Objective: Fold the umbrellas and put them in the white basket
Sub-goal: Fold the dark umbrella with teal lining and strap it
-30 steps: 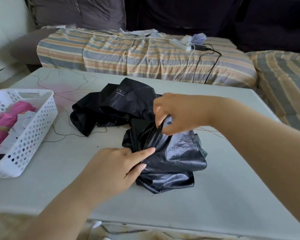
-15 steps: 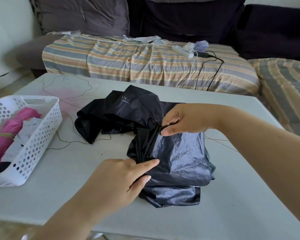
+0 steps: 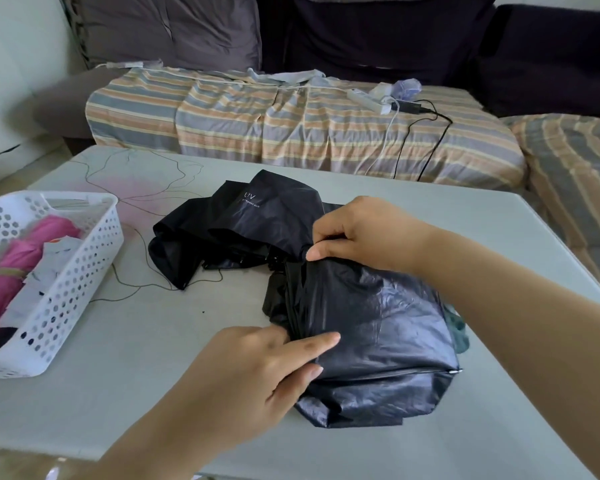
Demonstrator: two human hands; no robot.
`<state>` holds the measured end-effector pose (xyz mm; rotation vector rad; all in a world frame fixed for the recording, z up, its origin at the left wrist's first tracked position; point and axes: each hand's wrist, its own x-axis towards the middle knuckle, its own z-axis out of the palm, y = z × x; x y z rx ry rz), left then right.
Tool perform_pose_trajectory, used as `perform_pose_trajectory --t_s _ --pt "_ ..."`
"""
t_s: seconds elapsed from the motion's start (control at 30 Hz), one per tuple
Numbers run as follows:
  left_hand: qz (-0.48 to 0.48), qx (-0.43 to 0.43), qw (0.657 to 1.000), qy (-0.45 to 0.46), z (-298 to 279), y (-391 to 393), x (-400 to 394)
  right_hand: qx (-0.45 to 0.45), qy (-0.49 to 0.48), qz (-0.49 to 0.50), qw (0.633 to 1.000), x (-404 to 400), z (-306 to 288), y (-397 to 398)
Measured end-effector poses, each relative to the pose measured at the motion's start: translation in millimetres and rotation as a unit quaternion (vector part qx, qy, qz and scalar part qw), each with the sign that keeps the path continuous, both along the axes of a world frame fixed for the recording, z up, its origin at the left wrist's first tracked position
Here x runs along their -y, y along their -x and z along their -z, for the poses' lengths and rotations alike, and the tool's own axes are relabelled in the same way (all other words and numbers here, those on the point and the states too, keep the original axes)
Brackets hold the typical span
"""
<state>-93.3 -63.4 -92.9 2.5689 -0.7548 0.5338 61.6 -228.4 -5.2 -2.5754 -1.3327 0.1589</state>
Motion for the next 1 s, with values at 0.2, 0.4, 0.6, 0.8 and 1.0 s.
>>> perform_pose_trajectory --t_s 0.2,0.4,0.6,0.8,1.0 --pt "0.016 0.014 0.998 0.067 -10.4 3.8 9.5 0.279 -0.028 -0.071 0.957 -5.1 21.0 -8.5" --pt "-0.017 0.013 0.997 0.077 -13.9 3.0 10.7 0.126 0.042 0.078 0.988 -0.1 15.4 -12.2" --pt "-0.068 0.011 0.995 0.075 -18.0 1.9 7.6 -0.023 -0.080 -0.015 0.996 35.1 -0.5 43.7" --pt "-0.088 0.010 0.990 0.111 -20.5 4.3 17.2 0.052 0.197 0.162 0.966 59.9 22.9 1.8" --pt "-0.200 -0.038 0.949 0.242 -28.5 2.6 23.8 0.152 -0.223 0.215 0.938 74.7 -5.7 29.4"
